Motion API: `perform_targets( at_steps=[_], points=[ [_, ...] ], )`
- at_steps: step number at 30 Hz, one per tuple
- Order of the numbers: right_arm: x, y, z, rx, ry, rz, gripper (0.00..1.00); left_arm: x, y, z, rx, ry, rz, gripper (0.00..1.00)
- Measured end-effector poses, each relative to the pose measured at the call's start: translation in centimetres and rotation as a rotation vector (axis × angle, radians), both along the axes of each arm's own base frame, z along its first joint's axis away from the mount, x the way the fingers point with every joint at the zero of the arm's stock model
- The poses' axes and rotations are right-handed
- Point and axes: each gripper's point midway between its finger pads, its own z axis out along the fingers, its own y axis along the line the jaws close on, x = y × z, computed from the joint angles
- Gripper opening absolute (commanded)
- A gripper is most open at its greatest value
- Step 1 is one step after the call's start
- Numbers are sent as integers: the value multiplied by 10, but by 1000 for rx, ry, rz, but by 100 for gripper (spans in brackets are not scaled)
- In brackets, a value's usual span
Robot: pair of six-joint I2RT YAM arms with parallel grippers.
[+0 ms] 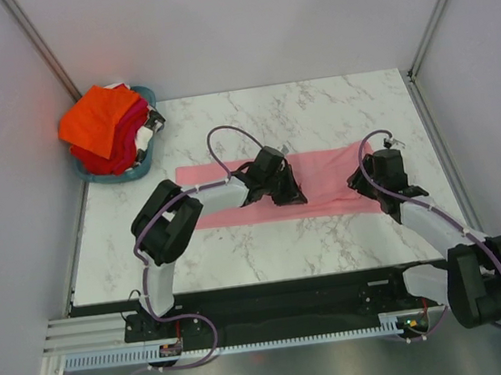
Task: Fold and stack the t-shirts
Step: Fold the tshirt
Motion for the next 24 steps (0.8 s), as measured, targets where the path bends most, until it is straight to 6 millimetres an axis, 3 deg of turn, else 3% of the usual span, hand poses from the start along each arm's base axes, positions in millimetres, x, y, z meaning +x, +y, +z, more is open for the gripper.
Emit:
perform_targets(
  at_steps=[7,12,15,17,24],
  points=[
    [7,-1,22,-9,-64,3,52,5,6,0,1,-3,-4,2],
    [6,4,5,11,-20,17,50,5,9,-2,11,0,-11,2],
    [-5,10,-14,28,28,32,50,4,10,-2,16,5,-16,2],
    [-13,16,-23,37,51,45,51,4,10,-2,19,7,-19,8],
    [-32,12,-30,23,63,22,50,6,15,-1,52,-11,-28,46]
  ],
)
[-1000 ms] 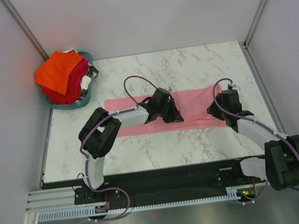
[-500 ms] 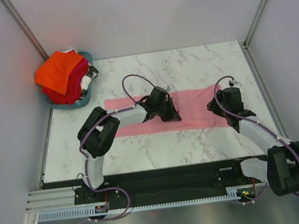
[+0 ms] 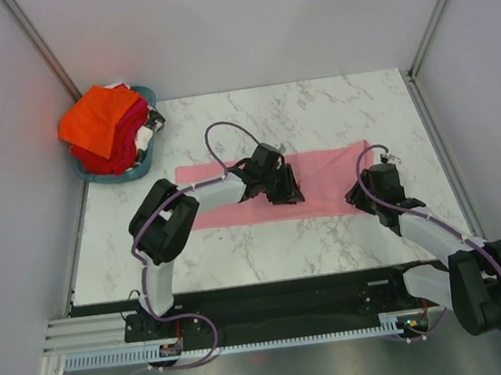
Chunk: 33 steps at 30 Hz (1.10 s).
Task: Fold and stack the t-shirts
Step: Fold the tshirt
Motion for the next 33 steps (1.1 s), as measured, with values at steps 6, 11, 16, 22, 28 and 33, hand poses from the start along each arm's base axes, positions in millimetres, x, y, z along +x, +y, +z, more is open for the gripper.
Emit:
perform_targets(
  at_steps=[6,11,16,22,28,33],
  points=[
    [3,-9,17,-27,-52,-36,49,4,22,34,57,-98,35,50],
    [12,-9,42,-29,-106,-35,51,26,53,95,117,-326,131,67],
    [17,-8,50,-41,-116,-23,54,57,124,131,326,-581,360,100],
    [22,-9,30,-82,23,-9,58,72,194,102,596,-605,454,100],
    [36,-7,29,-122,77,11,58,92,249,69,685,-478,510,99],
    [46,3,16,-159,128,66,58,103,277,39,702,-368,527,97]
  ],
)
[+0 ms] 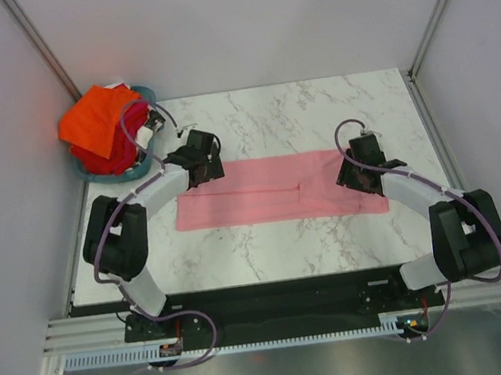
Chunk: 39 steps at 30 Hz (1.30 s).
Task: Fold and stack the t-shirts
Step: Fold the tshirt
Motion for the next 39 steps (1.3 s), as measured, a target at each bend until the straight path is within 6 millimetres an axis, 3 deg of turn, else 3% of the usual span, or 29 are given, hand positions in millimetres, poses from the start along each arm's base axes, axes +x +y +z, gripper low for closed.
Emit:
perform_targets(
  at_steps=[4,6,8,10,11,17,26,31,39],
  points=[
    [-2,-5,-15,-46,48,2,55,9,4,-29,-4,79,8,93],
    [-5,-9,-22,-68,72,0,46,14,5,-42,-13,116,12,88],
    [-5,-11,-25,-82,84,0,30,19,7,-52,-23,144,18,86],
    [-3,-12,-24,-90,83,-6,27,21,11,-56,-28,156,28,85],
    [-2,-13,-23,-91,79,-10,18,21,15,-57,-28,161,35,85],
    [6,-18,-16,-116,55,-33,0,23,23,-56,-29,157,58,83],
    [3,-20,-28,-115,91,-58,0,28,22,-52,-37,146,60,78],
    [7,-20,-37,-97,102,-76,0,28,20,-52,-58,148,67,61],
    [11,-19,-36,-91,88,-82,0,18,28,-45,-61,122,115,54]
  ],
)
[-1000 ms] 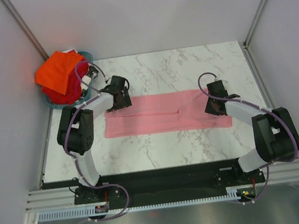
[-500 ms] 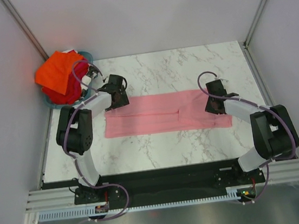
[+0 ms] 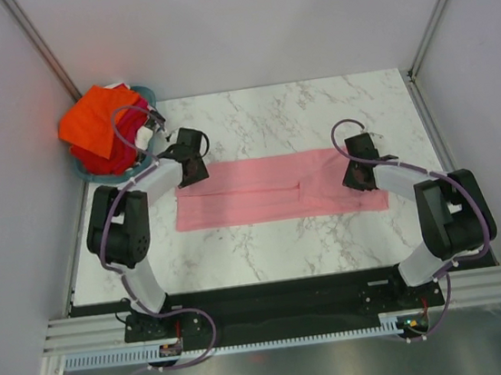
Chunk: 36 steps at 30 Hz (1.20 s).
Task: Fold and stack the t-shirts
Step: Fold the tshirt
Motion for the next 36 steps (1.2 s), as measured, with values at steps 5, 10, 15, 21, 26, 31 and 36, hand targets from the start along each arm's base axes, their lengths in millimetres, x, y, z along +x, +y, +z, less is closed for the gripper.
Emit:
perform_targets(
  at_steps=[5,10,15,21,26,31,36],
  points=[
    [1,0,0,2,-7,0,0,-1,2,25,-20,-77,13,33],
    [2,1,0,7,-10,-2,0,4,2,21,-26,-82,22,2],
    [2,0,0,7,-12,-3,0,0,4,-6,-4,-14,25,2],
    [6,0,-1,12,-16,-9,0,6,1,-18,-10,27,29,2],
    [32,-2,-1,38,-43,-37,0,11,-3,-20,-40,30,37,2],
    [71,2,1,49,-67,-54,0,1,-7,-20,-70,17,51,2],
    [111,5,3,50,-77,-60,0,-32,-26,-21,-84,32,9,2]
  ],
)
